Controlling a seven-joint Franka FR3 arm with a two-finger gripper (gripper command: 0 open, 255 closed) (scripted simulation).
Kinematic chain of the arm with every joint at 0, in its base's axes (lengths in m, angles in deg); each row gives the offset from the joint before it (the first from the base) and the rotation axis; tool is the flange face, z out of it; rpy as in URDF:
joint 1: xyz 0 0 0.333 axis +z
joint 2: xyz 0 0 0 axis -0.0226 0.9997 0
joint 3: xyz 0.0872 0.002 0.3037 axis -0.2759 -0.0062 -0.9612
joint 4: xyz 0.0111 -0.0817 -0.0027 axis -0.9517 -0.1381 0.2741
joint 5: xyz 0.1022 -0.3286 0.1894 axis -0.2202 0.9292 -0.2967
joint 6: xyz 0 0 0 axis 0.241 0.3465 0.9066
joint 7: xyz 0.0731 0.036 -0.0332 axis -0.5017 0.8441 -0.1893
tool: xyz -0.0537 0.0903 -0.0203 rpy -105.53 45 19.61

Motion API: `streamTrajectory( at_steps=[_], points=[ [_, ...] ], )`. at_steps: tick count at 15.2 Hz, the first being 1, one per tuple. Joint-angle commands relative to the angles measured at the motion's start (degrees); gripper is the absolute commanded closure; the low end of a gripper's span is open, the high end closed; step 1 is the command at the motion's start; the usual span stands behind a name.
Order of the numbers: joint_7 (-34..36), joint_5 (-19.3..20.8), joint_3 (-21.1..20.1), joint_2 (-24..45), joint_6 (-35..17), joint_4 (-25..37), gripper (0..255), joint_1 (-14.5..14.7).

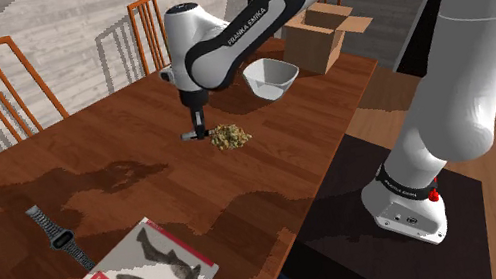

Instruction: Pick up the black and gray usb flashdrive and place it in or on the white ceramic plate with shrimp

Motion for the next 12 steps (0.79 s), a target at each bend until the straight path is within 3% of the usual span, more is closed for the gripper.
streamTrajectory(
  at_steps=[1,10,12],
  points=[
    [-2.9,-0.5,0.8,-1.3,-0.8,-2.0,255,-1.7],
    [-16.6,-2.5,5.4,-5.0,-2.1,-6.8,255,-9.6],
    [-16.5,-2.4,5.4,-4.0,-3.5,-7.1,255,-9.6]
  ],
)
